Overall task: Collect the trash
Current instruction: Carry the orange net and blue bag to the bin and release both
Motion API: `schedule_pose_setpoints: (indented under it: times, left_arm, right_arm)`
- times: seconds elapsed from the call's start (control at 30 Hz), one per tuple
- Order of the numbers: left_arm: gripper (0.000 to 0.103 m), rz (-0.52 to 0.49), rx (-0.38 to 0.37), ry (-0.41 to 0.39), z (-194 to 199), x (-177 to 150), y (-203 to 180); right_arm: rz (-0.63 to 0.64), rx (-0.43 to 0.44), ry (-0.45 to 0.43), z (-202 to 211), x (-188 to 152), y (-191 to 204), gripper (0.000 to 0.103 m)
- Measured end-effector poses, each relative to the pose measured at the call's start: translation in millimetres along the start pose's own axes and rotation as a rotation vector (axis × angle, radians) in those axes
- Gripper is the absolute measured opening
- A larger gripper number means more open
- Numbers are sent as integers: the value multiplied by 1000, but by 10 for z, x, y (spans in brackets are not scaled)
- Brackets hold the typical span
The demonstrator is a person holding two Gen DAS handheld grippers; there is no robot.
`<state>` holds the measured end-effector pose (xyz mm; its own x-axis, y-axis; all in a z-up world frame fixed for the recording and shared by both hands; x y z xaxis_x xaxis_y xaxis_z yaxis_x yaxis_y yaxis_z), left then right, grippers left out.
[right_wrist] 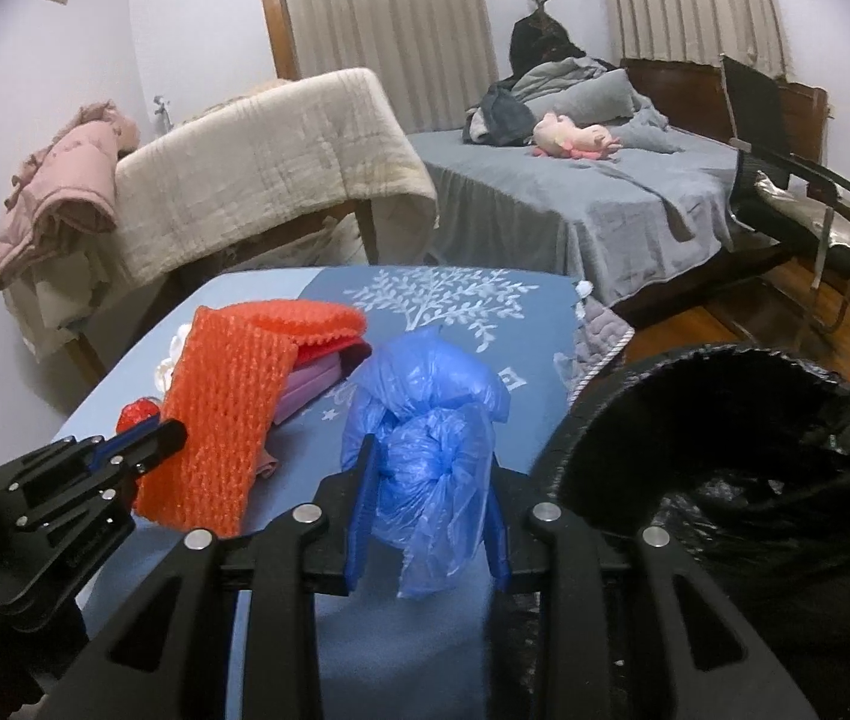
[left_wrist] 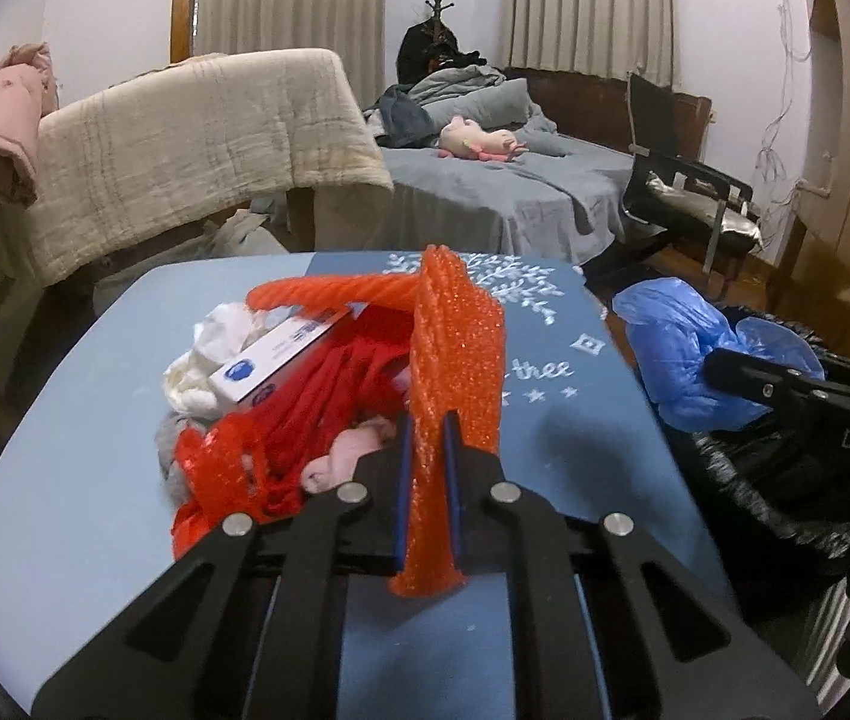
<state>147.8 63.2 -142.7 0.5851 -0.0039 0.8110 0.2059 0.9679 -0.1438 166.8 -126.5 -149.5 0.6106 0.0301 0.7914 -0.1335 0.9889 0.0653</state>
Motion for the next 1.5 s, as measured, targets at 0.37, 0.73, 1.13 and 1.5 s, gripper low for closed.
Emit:
schedule_pose_setpoints:
  times: [0.37, 0.73, 1.13, 1.5]
  left_arm:
    - [9, -65, -170, -2, -196, 223, -803]
    - [9, -118, -375, 37, -617, 332, -1791]
    - [57, -135, -337, 1, -537, 320, -1653]
    - [78, -108, -17, -56, 13, 295, -463]
  right_arm:
    - [-105, -157, -41, 395, 5, -839, 31]
    - [-203, -333, -20, 596, -219, -1690, 32]
    - [-231, -385, -46, 646, -216, -1798, 86]
    - [-119, -210, -81, 433, -27, -873, 97]
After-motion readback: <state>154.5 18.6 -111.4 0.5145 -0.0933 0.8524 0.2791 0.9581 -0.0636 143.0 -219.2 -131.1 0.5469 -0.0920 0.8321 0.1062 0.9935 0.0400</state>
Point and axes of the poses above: each gripper's, at about its wrist camera, not at the fingertips, and z roughly against the way its jaws point, y to its left, x to its top, the point moved 4 cm from there along -z, roughly the way its jaws point, and after that the axes turned 11 degrees about -x, right-handed, at the moved point
